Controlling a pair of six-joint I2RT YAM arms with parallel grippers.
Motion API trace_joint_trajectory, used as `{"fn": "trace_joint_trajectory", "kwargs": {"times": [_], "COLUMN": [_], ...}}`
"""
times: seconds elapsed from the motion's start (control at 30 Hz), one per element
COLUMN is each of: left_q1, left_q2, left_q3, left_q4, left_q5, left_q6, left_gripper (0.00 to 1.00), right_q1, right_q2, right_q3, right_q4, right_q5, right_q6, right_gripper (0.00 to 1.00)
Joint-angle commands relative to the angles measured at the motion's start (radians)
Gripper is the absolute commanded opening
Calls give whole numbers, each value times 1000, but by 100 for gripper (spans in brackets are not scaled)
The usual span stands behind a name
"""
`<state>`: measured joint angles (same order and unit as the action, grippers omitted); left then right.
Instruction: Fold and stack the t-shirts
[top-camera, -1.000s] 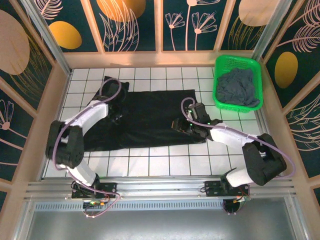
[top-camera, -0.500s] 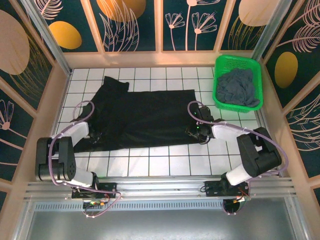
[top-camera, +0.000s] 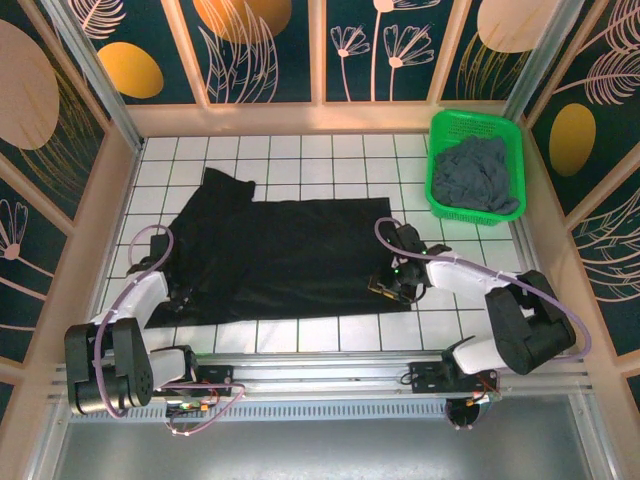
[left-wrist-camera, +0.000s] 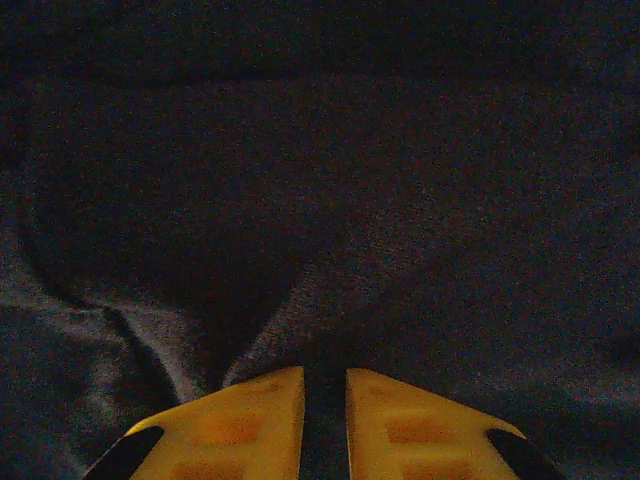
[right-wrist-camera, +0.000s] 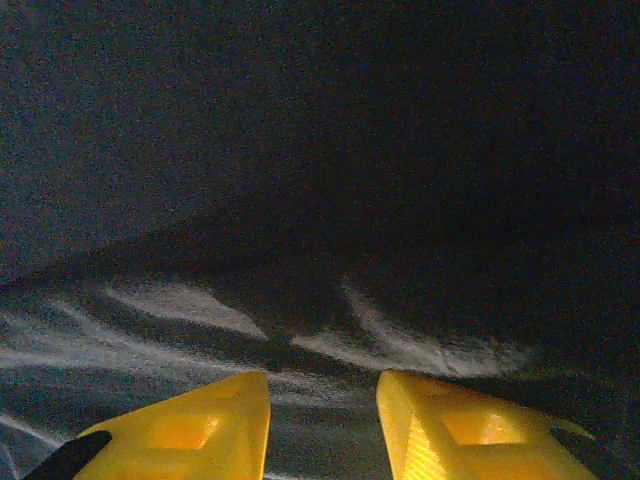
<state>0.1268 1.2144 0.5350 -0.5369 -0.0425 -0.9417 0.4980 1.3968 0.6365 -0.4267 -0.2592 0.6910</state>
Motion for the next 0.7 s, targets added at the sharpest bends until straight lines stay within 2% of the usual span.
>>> {"fn": "trace_joint_trajectory", "kwargs": {"times": [0.0,0.13,0.27,0.37,0.5,0.6,0.67], "left_q1": [8,8,8,8,8,7,7], "left_q2": [2,45,173,264,331,390,426], "left_q3": [88,252,428,533,603,649,683], "left_q4": [-70,-83,-50,20,171,240,241], "left_q5": [-48,-37,-5,69,174,262,277], "left_q6": [-14,3,40,57,90,123,139], "left_gripper": [19,21,25,27,30,31,32], "right_q1": [-1,-27,-51,-81,-113,-150,-176], "right_q2": [-8,-23,11,94,253,350,407], "right_q3": [-17,121,226,290,438,523,570], "right_q4": [-147,-137,6,130,147,155,154], "right_q5": [39,118,205,295,459,492,485], "right_q6": [11,-13,4,13,-10,-35,-47], "right_gripper": [41,43,43,43,42,43,45]}}
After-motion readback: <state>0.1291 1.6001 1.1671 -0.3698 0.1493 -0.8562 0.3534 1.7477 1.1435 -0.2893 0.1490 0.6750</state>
